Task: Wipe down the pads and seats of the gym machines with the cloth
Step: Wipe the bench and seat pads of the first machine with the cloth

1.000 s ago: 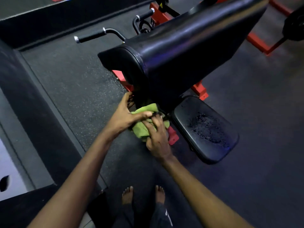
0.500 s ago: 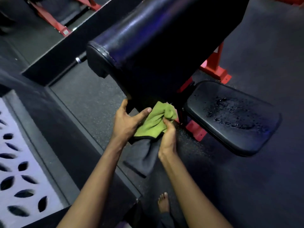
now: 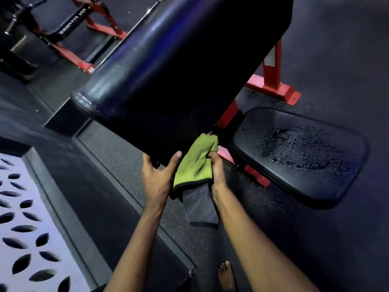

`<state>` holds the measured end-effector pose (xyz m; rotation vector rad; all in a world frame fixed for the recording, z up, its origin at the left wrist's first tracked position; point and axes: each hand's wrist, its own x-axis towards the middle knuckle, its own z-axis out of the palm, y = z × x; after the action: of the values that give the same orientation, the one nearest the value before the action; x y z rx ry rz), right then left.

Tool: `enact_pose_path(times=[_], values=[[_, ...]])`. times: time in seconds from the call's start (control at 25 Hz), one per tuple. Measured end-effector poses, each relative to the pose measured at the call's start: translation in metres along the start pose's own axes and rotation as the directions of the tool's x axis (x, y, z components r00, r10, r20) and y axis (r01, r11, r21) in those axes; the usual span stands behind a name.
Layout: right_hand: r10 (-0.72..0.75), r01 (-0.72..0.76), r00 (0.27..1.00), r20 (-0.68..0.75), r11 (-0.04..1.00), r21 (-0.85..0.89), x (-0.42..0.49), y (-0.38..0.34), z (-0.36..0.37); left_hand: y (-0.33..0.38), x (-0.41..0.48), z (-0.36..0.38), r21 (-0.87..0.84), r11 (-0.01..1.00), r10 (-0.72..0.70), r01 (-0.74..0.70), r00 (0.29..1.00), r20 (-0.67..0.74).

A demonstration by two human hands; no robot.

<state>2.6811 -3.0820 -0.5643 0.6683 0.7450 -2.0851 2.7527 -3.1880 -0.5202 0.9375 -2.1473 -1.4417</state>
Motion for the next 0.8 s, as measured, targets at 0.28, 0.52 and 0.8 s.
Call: enact_pose_path(times=[0.28, 0.52, 0.8], values=[[-0.150, 0.148, 0.978, -0.148, 0.989, -0.027, 0.046, -0.053, -0.002, 0.001, -0.005, 0.007, 0.012, 1.000, 0.009, -0.009, 0.999, -0.039], [0.042, -0.047, 0.997, -0.063, 0.996, -0.075, 0.028, -0.032, -0.006, -0.003, -0.003, 0.017, -0.023, 0.999, -0.038, 0.036, 0.996, -0.077], [-0.300, 0.311, 0.949, -0.099, 0.942, 0.124, 0.059, -0.080, -0.003, -0.018, 0.000, 0.021, -0.092, 0.996, -0.030, 0.021, 0.995, -0.091]])
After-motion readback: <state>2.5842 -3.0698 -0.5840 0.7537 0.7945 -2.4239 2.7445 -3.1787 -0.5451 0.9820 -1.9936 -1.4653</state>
